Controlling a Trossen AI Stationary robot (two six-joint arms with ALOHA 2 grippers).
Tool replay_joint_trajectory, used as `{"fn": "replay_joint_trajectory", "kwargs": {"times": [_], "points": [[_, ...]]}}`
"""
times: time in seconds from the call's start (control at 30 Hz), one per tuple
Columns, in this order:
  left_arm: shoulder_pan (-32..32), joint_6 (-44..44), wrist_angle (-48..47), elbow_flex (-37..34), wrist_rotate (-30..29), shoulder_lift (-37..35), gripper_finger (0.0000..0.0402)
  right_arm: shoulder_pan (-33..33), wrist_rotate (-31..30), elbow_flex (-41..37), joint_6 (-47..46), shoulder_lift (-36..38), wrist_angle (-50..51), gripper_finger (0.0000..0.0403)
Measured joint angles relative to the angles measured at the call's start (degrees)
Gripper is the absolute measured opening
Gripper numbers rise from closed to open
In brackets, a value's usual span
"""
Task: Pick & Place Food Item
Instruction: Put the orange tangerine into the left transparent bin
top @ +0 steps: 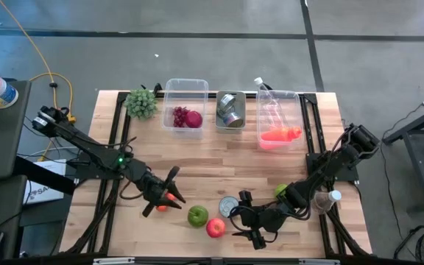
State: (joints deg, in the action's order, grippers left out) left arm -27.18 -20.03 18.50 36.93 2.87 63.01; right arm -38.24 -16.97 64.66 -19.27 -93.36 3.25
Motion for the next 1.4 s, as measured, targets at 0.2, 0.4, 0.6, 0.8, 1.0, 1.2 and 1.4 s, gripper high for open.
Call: {"fn": "replay_joint_trajectory", "kwargs": {"times": [0.2,0.4,0.6,0.8,1.0,1.2,1.4], "points": [[0.94,7.45,1.47,0.00,-2.90,0.04,0.0098,0.00,0.00,-0.02,0.02,0.00,0.02,0.0258],[0.97,6.53,8.30,0.00,-4.93,1.73,0.0098,0.00,0.00,0.00,0.02,0.00,0.00,0.0258],[-1.40,13.43,-2.88,2.93,-13.97,1.68,0.0092,0.00,0.00,0.00,-0.04,0.00,0.46,0.0258],[-8.44,25.92,-23.39,6.75,-20.23,1.66,0.0090,0.00,0.00,-0.02,-0.50,0.00,0.83,0.0258],[-14.07,36.63,-36.40,6.75,-20.41,1.68,0.0090,0.00,0.00,-0.02,-0.48,0.00,0.81,0.0258],[-16.86,37.45,-42.70,6.75,-20.45,1.66,0.0090,0.11,0.00,-0.01,-0.48,0.00,0.83,0.0258],[-16.34,37.22,-48.71,6.75,-21.56,2.59,0.0090,0.11,0.00,-0.02,-0.48,0.00,0.81,0.0258]]}}
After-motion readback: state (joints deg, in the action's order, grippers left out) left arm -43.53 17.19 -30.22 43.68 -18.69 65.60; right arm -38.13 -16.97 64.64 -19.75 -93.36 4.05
